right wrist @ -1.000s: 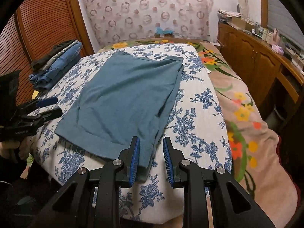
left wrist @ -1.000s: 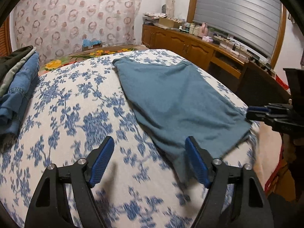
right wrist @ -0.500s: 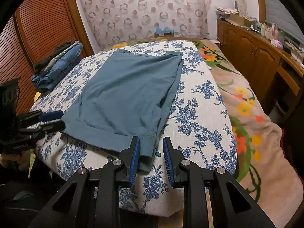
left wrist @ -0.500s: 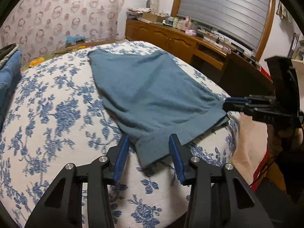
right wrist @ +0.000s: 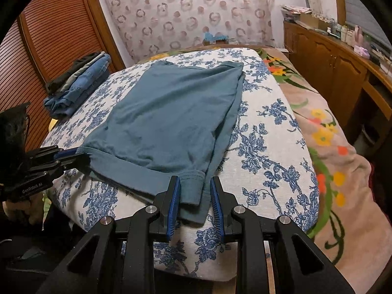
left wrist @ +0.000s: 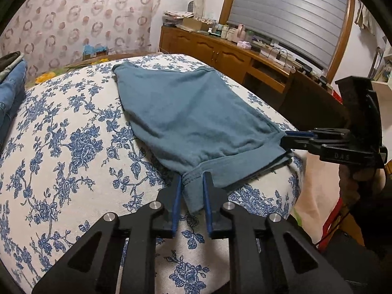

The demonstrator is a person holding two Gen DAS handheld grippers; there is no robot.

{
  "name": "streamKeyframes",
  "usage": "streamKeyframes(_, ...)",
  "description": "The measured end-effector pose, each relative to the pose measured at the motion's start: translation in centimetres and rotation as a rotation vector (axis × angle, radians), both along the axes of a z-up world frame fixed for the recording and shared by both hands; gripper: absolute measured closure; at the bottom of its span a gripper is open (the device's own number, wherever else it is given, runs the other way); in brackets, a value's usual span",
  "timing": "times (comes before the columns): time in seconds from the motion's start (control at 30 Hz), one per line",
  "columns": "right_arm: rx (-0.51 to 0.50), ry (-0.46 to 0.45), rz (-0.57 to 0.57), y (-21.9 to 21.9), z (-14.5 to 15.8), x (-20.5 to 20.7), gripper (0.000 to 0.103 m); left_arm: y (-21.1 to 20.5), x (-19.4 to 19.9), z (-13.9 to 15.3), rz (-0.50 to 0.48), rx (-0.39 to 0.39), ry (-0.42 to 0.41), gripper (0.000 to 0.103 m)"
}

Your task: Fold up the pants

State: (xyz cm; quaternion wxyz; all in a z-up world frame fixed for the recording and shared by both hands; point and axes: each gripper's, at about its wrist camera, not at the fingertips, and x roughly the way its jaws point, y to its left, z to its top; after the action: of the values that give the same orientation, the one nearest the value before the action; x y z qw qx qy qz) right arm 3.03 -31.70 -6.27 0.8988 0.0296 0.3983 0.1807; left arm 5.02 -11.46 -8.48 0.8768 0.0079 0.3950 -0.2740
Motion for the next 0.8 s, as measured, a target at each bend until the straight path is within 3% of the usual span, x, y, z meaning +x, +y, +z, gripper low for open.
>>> streamKeyframes(0.07, 0.007, -0.016, 0.009, 0.0, 0.2, -0.3, 0.091, 0.0, 0.0, -0.1, 0.0, 0.0, 0.003, 0.085)
streamKeyframes(0.17, 0.008, -0.034, 0.022, 0.1, 0.8, -0.9, 0.094, 0.0, 0.0, -0.1, -0.001, 0.0, 0.002, 0.085)
streamKeyframes(0.53, -0.052, -0.001, 0.006, 1.0, 0.1, -1.9, 0.095, -0.1, -0.1, -0.5, 0.007, 0.015, 0.016, 0.083)
streamKeyframes(0.6, -0.044, -0.005, -0.006, 0.8, 0.3, -1.8, 0.092, -0.1, 0.0, -0.7, 0.013, 0.019, 0.021, 0.081)
streamKeyframes(0.67, -0.055, -0.01, -0.023, 0.8, 0.3, -1.7, 0.08, -0.1, 0.1, -0.8, 0.021, 0.022, 0.027, 0.079)
streamKeyframes(0.8, -0.043, 0.0, -0.034, 1.0, -0.1, -1.4, 0.075, 0.0, 0.1, -1.1, 0.028, 0.02, 0.036, 0.076)
